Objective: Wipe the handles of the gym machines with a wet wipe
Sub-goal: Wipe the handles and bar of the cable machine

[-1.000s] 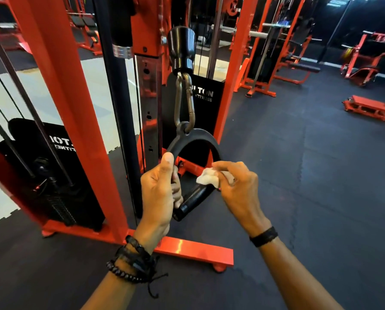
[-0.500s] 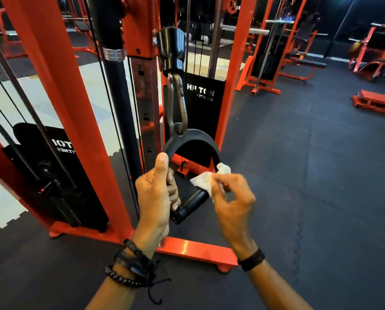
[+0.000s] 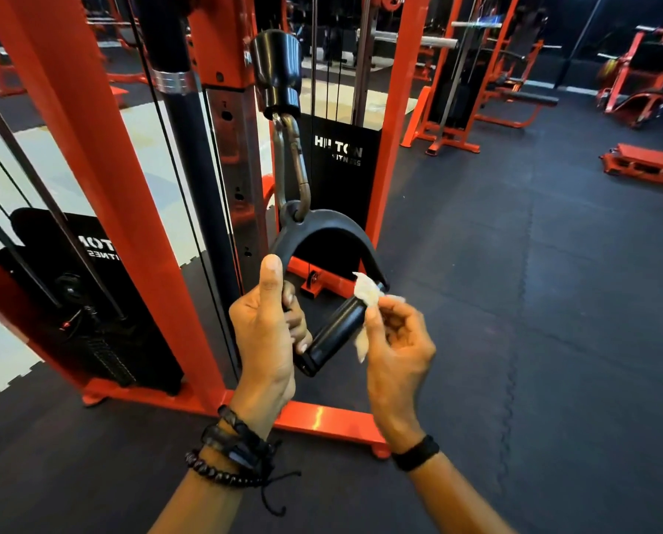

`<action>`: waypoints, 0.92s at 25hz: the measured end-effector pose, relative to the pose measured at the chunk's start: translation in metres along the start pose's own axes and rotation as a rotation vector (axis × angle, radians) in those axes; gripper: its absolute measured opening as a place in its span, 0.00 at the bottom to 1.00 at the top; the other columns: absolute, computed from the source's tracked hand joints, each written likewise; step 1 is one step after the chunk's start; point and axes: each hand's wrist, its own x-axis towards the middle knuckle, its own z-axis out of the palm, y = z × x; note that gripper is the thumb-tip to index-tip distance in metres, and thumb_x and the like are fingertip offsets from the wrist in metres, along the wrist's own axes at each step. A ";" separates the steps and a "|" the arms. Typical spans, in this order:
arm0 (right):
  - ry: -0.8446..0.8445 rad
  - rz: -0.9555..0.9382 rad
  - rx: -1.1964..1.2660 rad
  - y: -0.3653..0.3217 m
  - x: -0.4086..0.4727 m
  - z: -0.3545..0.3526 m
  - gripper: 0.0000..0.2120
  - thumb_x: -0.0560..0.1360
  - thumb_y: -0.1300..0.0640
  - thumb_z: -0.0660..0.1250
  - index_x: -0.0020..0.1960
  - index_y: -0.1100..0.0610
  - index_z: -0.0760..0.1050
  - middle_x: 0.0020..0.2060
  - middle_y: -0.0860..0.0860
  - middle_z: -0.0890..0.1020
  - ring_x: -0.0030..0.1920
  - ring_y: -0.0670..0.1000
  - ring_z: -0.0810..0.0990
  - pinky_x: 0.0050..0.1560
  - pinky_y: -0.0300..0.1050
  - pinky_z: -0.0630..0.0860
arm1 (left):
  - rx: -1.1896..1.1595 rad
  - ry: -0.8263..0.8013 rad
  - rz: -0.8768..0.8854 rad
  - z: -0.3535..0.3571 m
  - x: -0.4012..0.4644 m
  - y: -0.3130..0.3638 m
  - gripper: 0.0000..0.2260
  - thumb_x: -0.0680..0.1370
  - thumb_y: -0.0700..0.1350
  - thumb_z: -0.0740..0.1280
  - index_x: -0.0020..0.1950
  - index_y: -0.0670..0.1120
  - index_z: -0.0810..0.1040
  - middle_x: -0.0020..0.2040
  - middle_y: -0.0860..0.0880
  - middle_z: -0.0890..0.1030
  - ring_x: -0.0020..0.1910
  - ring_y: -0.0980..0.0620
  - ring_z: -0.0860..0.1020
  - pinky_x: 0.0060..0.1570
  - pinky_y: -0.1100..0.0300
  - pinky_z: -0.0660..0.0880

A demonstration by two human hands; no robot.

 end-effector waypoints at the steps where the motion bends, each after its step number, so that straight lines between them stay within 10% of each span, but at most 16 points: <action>1: -0.053 0.071 0.058 -0.002 -0.022 -0.002 0.07 0.75 0.67 0.71 0.48 0.57 0.79 0.42 0.54 0.83 0.43 0.49 0.83 0.46 0.42 0.79 | -0.003 0.006 0.000 -0.001 0.000 0.000 0.22 0.81 0.57 0.60 0.34 0.45 0.65 0.24 0.52 0.57 0.20 0.55 0.55 0.20 0.64 0.58; 11: 0.064 0.183 0.204 -0.005 0.010 0.000 0.09 0.75 0.71 0.68 0.49 0.59 0.79 0.44 0.52 0.84 0.46 0.44 0.83 0.51 0.40 0.77 | -0.037 0.024 -0.021 0.003 -0.005 0.002 0.21 0.81 0.58 0.60 0.34 0.46 0.65 0.25 0.51 0.56 0.20 0.55 0.55 0.20 0.64 0.58; 23: -0.225 -0.298 -0.319 -0.015 0.025 0.003 0.05 0.73 0.63 0.73 0.48 0.56 0.84 0.42 0.49 0.77 0.41 0.47 0.78 0.40 0.37 0.73 | 0.010 0.013 -0.002 0.007 -0.003 0.000 0.22 0.81 0.58 0.60 0.34 0.45 0.66 0.24 0.51 0.58 0.20 0.55 0.56 0.20 0.64 0.59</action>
